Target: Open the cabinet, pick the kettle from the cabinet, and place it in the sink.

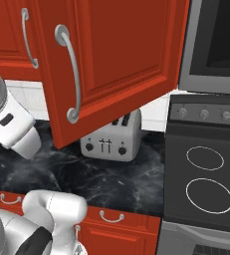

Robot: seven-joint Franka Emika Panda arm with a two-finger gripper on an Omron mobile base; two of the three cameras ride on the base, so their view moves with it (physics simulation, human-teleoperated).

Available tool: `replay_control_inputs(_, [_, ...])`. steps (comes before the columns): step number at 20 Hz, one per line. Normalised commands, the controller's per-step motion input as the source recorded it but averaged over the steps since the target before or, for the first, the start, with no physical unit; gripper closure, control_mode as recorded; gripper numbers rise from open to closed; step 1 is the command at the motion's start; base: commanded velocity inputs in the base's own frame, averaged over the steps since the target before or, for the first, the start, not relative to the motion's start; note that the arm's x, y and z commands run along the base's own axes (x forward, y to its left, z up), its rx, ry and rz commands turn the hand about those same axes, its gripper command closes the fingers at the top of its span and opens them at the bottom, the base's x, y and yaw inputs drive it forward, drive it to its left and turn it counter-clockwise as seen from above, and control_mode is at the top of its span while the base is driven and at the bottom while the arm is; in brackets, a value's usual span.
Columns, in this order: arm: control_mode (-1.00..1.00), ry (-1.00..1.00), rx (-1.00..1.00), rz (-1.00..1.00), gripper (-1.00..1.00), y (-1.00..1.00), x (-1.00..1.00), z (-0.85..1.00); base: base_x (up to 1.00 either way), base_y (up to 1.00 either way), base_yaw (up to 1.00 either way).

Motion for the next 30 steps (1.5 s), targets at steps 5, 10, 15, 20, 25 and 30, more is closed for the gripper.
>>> replay_control_inputs(5, [-1.0, -0.07, 0.08, -0.16, -1.0, 0.19, 0.19, -0.15, 0.0, 0.0, 0.0])
replay_control_inputs(10, [-1.0, -0.02, 0.14, -0.24, -1.0, 0.21, 0.3, -0.1, 0.0, 0.0, 0.0])
replay_control_inputs(15, [-1.0, -0.03, 0.19, -0.25, -1.0, 0.16, 0.34, -0.08, 0.0, 0.0, 0.0])
replay_control_inputs(20, [-1.0, -0.13, 0.08, -0.34, -1.0, 0.14, 0.37, -0.09, 0.0, 0.0, 0.0])
replay_control_inputs(25, [-1.0, -0.27, 0.0, -0.44, -1.0, 0.08, 0.38, -0.09, 0.0, 0.0, 0.0])
replay_control_inputs(30, [-1.0, -0.16, 0.0, -0.46, -1.0, 0.0, 0.36, -0.06, 0.0, 0.0, 0.0])
